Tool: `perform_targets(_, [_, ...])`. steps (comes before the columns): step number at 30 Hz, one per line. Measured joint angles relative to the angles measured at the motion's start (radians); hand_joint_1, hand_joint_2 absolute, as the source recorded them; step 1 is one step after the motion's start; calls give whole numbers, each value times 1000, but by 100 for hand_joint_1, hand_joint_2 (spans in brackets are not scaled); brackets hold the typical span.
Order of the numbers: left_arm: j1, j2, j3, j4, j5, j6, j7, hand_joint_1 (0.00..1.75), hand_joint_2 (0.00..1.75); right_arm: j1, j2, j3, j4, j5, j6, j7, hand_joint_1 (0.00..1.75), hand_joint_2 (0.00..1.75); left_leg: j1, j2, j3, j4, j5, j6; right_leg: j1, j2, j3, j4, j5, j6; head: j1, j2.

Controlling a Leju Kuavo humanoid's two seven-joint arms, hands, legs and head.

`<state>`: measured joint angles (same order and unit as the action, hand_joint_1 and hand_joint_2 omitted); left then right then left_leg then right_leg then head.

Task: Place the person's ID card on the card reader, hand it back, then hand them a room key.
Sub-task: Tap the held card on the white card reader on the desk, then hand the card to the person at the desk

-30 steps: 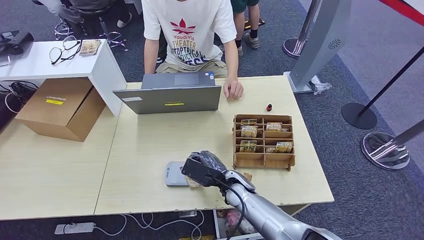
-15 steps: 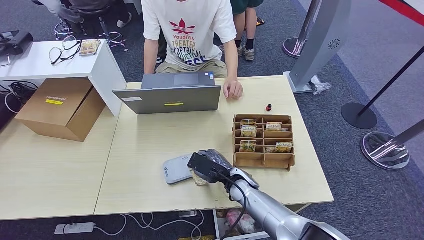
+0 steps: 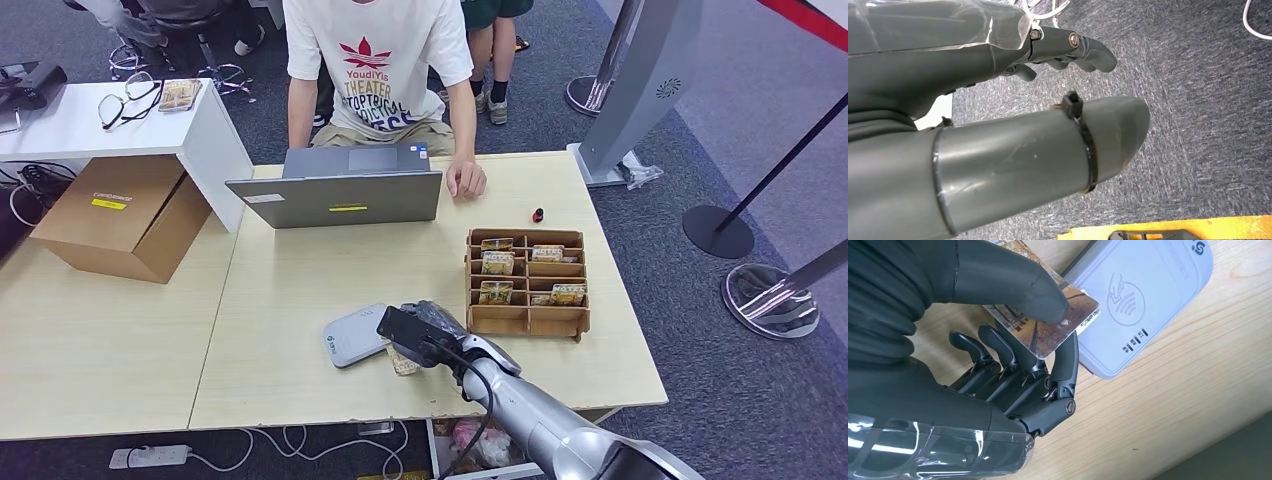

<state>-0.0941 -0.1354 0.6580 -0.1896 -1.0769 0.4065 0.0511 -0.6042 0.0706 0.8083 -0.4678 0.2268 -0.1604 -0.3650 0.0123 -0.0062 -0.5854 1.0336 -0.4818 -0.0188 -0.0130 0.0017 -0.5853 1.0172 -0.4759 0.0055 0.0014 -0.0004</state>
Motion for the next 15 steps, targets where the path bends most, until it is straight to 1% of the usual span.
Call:
perform_targets(6, [1, 0, 0, 0, 2, 1, -2, 0, 0, 2, -2, -8, -26, -26, 15, -27, 175, 175, 0, 0, 0, 0, 0, 0, 0, 0, 0, 0, 0, 0, 0, 0])
perform_targets(15, [2, 0, 0, 0, 2, 3, -2, 0, 0, 16, -16, -40, -159, -55, 28, -44, 175, 175, 0, 0, 0, 0, 0, 0, 0, 0, 0, 0, 0, 0, 0, 0])
